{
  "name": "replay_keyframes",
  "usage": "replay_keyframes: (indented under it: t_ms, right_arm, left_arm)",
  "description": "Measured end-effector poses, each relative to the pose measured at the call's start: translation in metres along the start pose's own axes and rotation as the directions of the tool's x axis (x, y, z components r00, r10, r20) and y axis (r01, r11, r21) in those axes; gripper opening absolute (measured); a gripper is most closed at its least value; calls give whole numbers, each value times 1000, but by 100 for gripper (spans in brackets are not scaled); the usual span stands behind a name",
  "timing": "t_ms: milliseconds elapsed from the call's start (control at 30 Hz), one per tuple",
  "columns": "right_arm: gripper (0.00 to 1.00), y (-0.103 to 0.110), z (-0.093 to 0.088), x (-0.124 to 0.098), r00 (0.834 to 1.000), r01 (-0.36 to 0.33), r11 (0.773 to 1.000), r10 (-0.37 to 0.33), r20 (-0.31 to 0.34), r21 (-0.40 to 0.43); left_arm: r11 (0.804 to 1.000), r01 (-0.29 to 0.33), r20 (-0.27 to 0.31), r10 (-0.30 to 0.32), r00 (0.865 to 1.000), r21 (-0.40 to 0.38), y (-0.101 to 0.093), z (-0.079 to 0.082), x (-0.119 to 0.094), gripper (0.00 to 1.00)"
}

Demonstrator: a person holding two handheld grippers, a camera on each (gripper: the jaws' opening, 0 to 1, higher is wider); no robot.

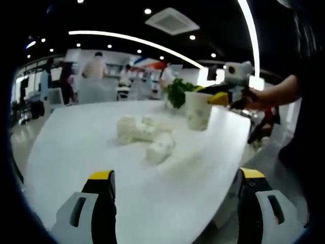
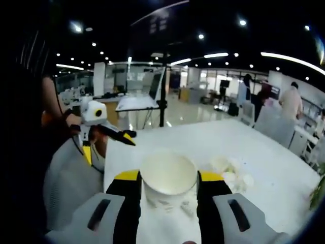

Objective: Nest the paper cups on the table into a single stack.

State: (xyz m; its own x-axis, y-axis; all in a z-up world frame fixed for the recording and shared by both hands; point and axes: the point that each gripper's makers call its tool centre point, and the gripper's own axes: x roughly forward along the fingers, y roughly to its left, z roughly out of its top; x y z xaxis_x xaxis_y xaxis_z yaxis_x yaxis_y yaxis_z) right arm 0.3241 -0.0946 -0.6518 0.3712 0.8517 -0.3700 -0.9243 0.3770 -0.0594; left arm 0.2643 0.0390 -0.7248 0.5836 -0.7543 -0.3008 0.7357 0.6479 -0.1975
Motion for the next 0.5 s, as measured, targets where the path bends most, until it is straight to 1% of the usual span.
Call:
replay_keyframes:
  t_ms: [333, 433, 500]
  right_arm:
    - [40, 15, -7, 8, 999, -35, 999, 35, 11, 8]
    - [40, 19, -10, 10, 999, -45, 999, 45, 23, 11]
    - [40, 22, -13, 11, 998, -51, 999, 51, 24, 16]
  left_arm:
    - [1000, 3, -9, -3, 1000, -4, 2, 0, 2, 98]
    - [1000, 3, -11, -3, 1000, -2, 2, 0, 2, 98]
    - [1000, 2, -23, -3, 1000, -5, 2, -2, 2, 98]
